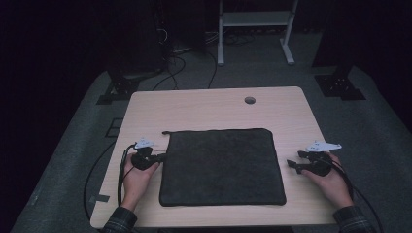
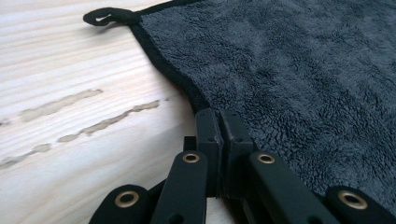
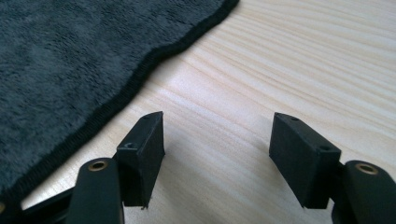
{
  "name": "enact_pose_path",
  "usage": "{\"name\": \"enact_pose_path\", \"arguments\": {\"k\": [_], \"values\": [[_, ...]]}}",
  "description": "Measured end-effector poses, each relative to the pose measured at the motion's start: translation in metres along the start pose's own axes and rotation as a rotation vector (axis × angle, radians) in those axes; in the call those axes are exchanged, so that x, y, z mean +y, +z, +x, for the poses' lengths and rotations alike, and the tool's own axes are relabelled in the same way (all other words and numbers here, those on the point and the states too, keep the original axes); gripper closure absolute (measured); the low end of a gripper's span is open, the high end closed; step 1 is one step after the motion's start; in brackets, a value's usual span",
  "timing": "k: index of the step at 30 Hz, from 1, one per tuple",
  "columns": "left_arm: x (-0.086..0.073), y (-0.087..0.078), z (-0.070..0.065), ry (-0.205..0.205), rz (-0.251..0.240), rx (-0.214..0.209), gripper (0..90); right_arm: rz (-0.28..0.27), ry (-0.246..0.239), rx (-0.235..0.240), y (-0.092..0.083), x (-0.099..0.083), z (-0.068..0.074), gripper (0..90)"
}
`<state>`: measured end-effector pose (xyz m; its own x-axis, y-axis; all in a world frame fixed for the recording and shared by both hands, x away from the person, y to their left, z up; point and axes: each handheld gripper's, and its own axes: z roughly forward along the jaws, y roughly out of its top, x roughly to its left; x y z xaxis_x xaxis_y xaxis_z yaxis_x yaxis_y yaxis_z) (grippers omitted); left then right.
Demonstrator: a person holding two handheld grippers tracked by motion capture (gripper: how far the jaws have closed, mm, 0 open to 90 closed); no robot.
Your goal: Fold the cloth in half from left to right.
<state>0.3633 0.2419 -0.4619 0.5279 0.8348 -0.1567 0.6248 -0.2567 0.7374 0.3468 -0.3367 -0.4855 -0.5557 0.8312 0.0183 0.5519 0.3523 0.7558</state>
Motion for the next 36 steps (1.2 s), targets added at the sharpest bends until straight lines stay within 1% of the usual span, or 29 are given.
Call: {"name": "enact_pose_path", "arguments": {"k": [1, 2, 3, 4, 5, 6, 7, 8, 9, 10, 12, 13, 15, 18, 19, 20, 24, 26, 27, 32, 33, 36], "values": [[0.0, -0.003, 0.003, -0.008, -0.005, 0.013, 87.2, 0.0, 0.0, 0.0, 0.0, 0.0, 0.0, 34.5], [0.0, -0.003, 0.003, -0.008, -0.005, 0.013, 87.2, 0.0, 0.0, 0.0, 0.0, 0.0, 0.0, 34.5], [0.0, -0.007, 0.008, -0.015, -0.01, 0.025, 87.1, 0.0, -0.001, 0.0, 0.0, 0.0, 0.0, 34.5], [0.0, -0.007, 0.008, -0.015, -0.01, 0.025, 87.2, 0.0, -0.001, 0.0, 0.0, 0.0, 0.0, 34.5], [0.0, -0.008, 0.009, -0.024, -0.017, 0.021, 87.2, 0.0, -0.001, 0.0, 0.0, 0.0, 0.0, 34.5], [0.0, -0.01, 0.01, -0.032, -0.026, 0.01, 87.2, 0.0, -0.001, 0.0, 0.0, 0.0, 0.0, 34.5], [0.001, -0.011, 0.011, -0.048, -0.041, -0.009, 87.1, 0.0, -0.001, 0.0, 0.0, 0.0, 0.0, 34.5], [0.001, -0.012, 0.01, -0.052, -0.045, -0.018, 87.1, 0.0, -0.001, 0.0, 0.0, 0.0, 0.0, 34.5], [0.004, -0.013, 0.008, -0.057, -0.062, -0.045, 87.2, 0.0, -0.001, 0.0, 0.0, 0.0, 0.0, 34.5], [0.004, -0.013, 0.008, -0.057, -0.062, -0.045, 87.2, 0.0, -0.001, 0.0, 0.0, 0.0, 0.0, 34.5], [0.008, -0.015, 0.006, -0.063, -0.085, -0.08, 87.2, 0.0, -0.001, 0.0, 0.0, 0.0, 0.0, 34.5], [0.01, -0.015, 0.004, -0.064, -0.097, -0.103, 87.1, 0.0, -0.001, 0.0, 0.0, 0.0, 0.0, 34.5], [0.013, -0.014, 0.001, -0.059, -0.108, -0.125, 87.1, 0.0, -0.001, 0.0, 0.0, 0.0, 0.0, 34.5], [0.019, -0.011, -0.006, -0.056, -0.132, -0.173, 87.1, 0.0, -0.001, 0.0, 0.0, 0.0, 0.0, 34.5], [0.023, -0.009, -0.01, -0.049, -0.134, -0.194, 87.1, 0.0, -0.001, 0.0, 0.0, 0.0, 0.0, 34.5], [0.023, -0.009, -0.01, -0.049, -0.134, -0.194, 87.1, 0.0, -0.001, 0.0, 0.0, 0.0, 0.0, 34.5], [0.033, -0.003, -0.021, -0.031, -0.146, -0.228, 87.1, 0.0, -0.001, 0.0, 0.0, 0.0, 0.0, 34.5], [0.038, 0.003, -0.027, -0.027, -0.148, -0.254, 87.0, 0.0, -0.001, -0.001, 0.0, 0.0, 0.0, 34.5], [0.038, 0.003, -0.027, -0.027, -0.148, -0.254, 87.1, 0.0, -0.001, -0.001, 0.0, 0.0, 0.0, 34.5], [0.046, 0.011, -0.038, -0.011, -0.148, -0.282, 87.0, 0.0, -0.001, -0.001, 0.0, 0.0, 0.0, 34.5], [0.047, 0.013, -0.04, -0.016, -0.15, -0.291, 87.0, 0.0, -0.002, -0.001, 0.0, 0.0, 0.0, 34.5], [0.052, 0.019, -0.046, -0.008, -0.15, -0.312, 87.0, 0.0, -0.001, -0.001, 0.0, 0.0, 0.0, 34.4]]}}
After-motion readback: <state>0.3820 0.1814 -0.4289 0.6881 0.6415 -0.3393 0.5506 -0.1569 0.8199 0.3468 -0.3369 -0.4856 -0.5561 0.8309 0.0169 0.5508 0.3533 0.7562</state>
